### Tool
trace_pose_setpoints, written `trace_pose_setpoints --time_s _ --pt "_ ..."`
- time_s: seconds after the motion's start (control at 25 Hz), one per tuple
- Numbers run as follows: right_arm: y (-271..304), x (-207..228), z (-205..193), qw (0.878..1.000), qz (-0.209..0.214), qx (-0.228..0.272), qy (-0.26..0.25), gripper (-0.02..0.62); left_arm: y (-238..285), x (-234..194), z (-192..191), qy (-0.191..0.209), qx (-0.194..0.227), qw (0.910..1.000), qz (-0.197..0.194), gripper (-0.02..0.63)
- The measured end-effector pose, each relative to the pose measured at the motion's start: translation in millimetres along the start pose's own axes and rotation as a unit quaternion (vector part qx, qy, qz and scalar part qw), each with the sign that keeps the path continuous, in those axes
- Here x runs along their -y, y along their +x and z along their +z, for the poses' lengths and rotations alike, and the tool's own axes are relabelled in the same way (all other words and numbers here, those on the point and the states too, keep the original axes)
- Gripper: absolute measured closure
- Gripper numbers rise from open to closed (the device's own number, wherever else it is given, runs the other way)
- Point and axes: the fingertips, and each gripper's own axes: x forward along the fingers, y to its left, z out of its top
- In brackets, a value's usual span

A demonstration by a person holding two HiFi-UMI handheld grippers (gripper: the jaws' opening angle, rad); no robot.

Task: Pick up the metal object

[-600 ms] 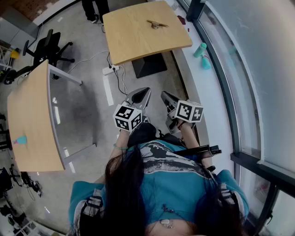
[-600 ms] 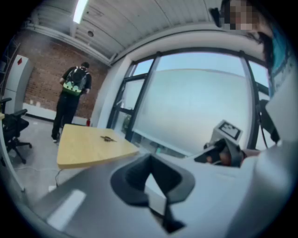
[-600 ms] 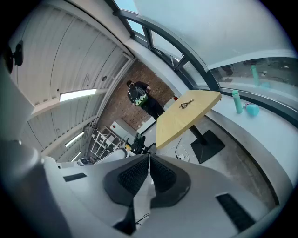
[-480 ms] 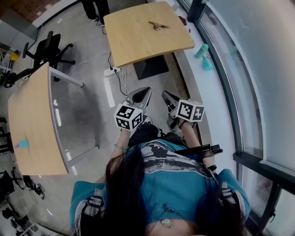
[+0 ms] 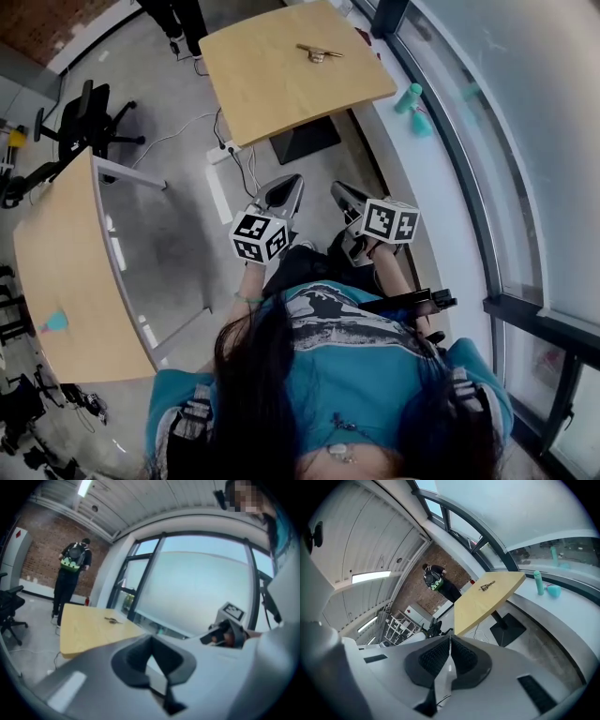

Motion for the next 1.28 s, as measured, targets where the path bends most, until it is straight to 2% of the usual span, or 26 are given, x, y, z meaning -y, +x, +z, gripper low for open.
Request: trace_pose_setpoints --time_s 0.24,0.44,0.8,1.08,1.28 --pt "10.6 18.2 14.4 1.0 -0.007 -0.001 0.012 0.575 24.6 -5.8 -2.6 -0.006 -0.01 0.9999 -0.01 0.604" --pt "31.5 34.4 41.7 1.0 0.002 -0.009 0.017 0.575 53.1 -26.9 6.8 -0.01 -0.01 0.9999 0.005 0.604" --pt "76.9 75.9 131.8 0.999 0.027 -0.025 0.001 0.575 142.6 -67.2 43.9 -0.016 -0.003 0.9993 0.034 0.604" --pt "106.3 142.3 233.6 0.998 0.046 -0.041 -0.001 0.575 263.9 -79.1 80.1 -0.012 -0.007 0.9988 0.046 0.604" --pt "115.5 160.1 250.6 0.997 0.055 -0.049 0.003 0.575 285.8 -88.3 80.7 -0.013 -0.011 0.9978 0.065 0.604"
